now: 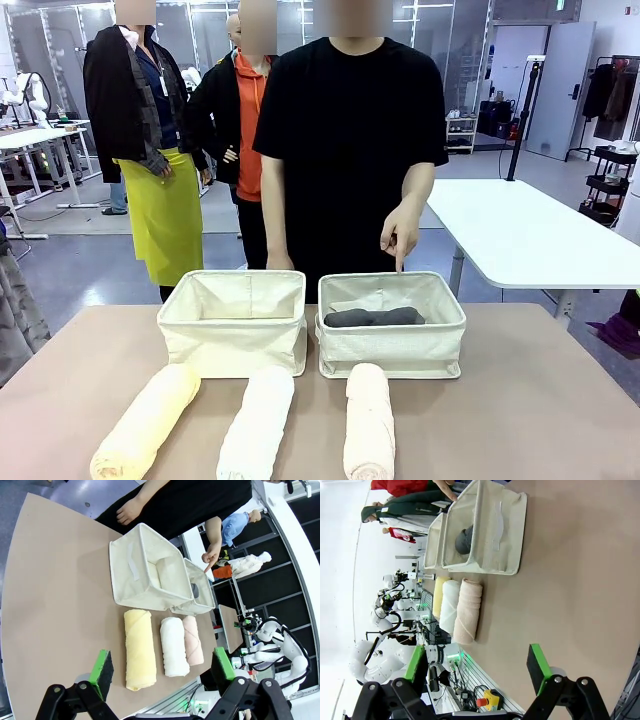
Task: Divide the towels into two baskets.
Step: Pick up one hotel-folded towel from the bottom of the table and place it in the Fabric basket indicated by the person.
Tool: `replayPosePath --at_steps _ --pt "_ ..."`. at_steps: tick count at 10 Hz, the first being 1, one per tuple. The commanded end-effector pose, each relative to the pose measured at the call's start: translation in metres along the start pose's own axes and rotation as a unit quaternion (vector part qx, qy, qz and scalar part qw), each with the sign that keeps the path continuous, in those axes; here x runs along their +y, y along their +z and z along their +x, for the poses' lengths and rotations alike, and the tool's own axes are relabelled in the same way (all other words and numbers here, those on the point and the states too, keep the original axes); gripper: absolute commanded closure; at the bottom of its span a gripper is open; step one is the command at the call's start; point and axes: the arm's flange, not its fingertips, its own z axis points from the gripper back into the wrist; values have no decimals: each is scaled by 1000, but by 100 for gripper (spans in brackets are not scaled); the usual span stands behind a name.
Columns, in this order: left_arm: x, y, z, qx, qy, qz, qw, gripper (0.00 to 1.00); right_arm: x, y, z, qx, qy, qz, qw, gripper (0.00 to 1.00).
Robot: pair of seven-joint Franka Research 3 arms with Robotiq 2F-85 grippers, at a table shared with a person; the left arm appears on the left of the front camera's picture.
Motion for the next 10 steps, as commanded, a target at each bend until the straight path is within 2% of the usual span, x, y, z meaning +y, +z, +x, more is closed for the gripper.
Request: replayPosePath --at_steps 1,2,3,7,8,10 --pt "-1 3 0 -4 -4 -8 1000 0 4 -1 -3 1 -9 1 1000 0" --pt "-1 3 0 -4 -4 -8 1000 0 0 0 0 0 0 0 1000 0" --pt "-1 3 0 -4 -4 -8 1000 0 17 -20 4 28 26 11 999 0" --pt "-1 3 0 -4 -4 -8 1000 0 102 -103 -24 95 75 -49 991 0" --pt "-1 3 0 -4 -4 -8 1000 0 126 -127 -35 104 72 -81 989 0" --pt "-1 3 0 -4 -4 -8 1000 0 169 -206 -65 141 68 -180 971 0"
